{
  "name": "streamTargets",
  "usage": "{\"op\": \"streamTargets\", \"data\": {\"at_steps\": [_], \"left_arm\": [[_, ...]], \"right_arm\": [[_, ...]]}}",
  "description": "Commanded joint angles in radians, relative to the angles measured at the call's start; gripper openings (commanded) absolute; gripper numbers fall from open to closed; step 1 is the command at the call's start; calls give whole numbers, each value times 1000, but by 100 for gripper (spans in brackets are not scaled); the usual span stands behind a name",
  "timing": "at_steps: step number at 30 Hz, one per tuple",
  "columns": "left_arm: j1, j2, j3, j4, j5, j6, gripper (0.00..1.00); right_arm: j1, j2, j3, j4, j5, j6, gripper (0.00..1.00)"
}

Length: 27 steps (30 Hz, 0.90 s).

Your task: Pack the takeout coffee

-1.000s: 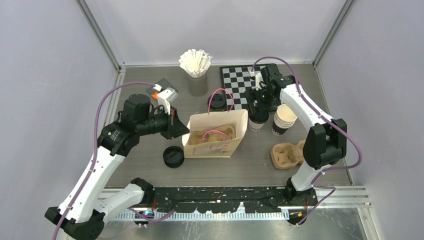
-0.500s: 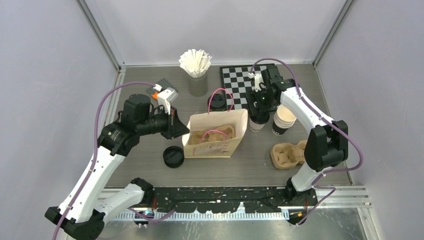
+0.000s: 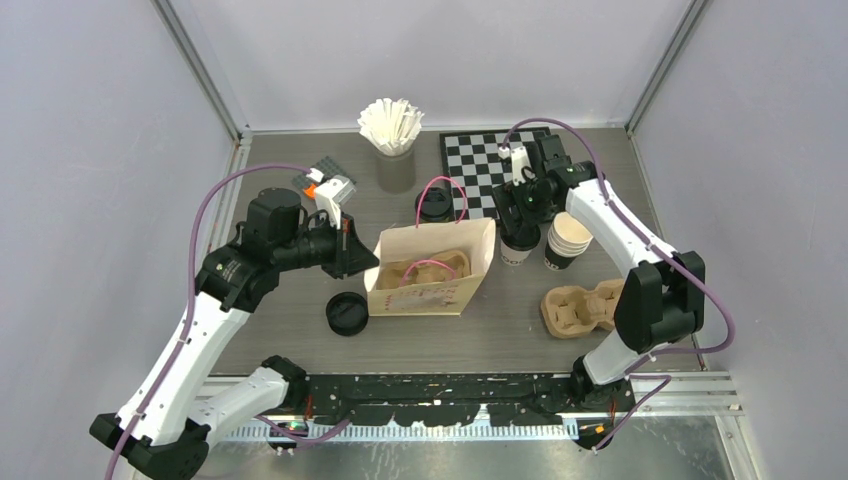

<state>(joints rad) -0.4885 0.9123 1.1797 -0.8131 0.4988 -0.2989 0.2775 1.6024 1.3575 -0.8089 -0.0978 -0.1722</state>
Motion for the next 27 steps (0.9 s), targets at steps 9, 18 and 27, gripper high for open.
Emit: {"op": "streamTargets", "data": {"at_steps": [9,18,27], "left_arm": [[5,-16,10,14,30,4,0],[5,-12,8,15,30,3,0],[5,8,-1,21,-2,-29,1]], "right_arm": [[-2,-61,-41,8,1,-21,93],[0,-55,-54,16,4,-21,86],[4,-66,21,6,-17,34,71]]}}
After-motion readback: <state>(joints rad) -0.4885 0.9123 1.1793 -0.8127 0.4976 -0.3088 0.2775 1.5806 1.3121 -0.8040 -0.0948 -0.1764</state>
